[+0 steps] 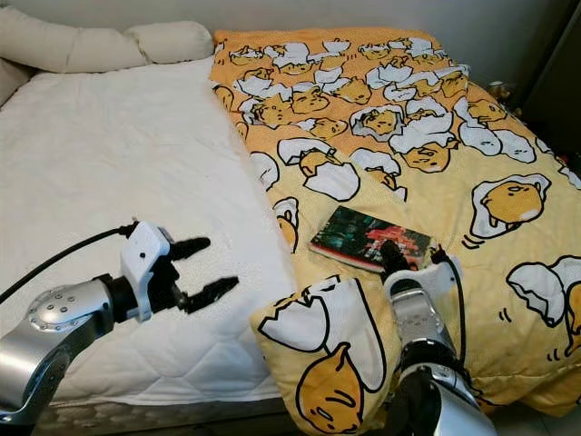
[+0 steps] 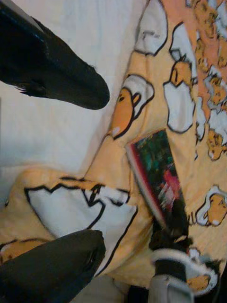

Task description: Clean up the room

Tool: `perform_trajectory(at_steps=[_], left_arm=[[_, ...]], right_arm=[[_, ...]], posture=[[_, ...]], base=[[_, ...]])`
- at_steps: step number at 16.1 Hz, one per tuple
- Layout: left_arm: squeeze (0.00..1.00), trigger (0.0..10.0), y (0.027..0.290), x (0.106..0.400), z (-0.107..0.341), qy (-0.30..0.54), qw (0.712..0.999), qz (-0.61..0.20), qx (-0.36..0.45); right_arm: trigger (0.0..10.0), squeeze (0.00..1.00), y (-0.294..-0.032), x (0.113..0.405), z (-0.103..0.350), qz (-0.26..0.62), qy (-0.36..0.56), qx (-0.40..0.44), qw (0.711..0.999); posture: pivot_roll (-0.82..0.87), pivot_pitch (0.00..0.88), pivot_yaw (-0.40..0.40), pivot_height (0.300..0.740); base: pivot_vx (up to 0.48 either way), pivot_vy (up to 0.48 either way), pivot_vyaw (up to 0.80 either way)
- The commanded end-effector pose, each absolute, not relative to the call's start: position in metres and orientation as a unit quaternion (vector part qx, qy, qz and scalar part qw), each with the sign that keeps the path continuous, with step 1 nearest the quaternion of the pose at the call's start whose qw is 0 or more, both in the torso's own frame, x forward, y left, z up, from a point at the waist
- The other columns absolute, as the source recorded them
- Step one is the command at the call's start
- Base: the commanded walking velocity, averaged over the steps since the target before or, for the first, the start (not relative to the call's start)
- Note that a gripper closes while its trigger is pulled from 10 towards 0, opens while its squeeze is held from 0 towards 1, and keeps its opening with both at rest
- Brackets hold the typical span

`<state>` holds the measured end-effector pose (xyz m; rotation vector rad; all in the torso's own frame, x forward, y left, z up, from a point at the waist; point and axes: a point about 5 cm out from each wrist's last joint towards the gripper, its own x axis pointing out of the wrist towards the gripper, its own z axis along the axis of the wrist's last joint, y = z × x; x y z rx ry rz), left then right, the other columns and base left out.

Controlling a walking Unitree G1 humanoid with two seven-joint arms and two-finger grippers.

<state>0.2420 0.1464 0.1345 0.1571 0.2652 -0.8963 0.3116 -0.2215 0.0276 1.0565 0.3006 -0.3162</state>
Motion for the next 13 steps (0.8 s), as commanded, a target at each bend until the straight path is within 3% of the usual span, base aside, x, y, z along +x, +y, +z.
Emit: perform_trajectory(at_steps=[1, 13], left_arm=[[0.00, 10.0, 0.1424, 0.2372, 0.1343, 0.134, 0.880, -0.450, 0.075], [0.00, 10.0, 0.1376, 0.2420, 0.1329, 0.132, 0.878, -0.455, 0.066]], right_arm=[[0.0, 0.00, -0.2201, 0.3173, 0.0341, -0.139, 0.127, 0.512, 0.838], [0.0, 0.00, -0.2278, 0.3155, 0.0348, -0.131, 0.116, 0.514, 0.840]], posture=[[0.08, 0.000, 0.053, 0.740], [0.05, 0.000, 0.052, 0.740]], base=[[0.000, 0.000, 0.00], [0.000, 0.000, 0.00]])
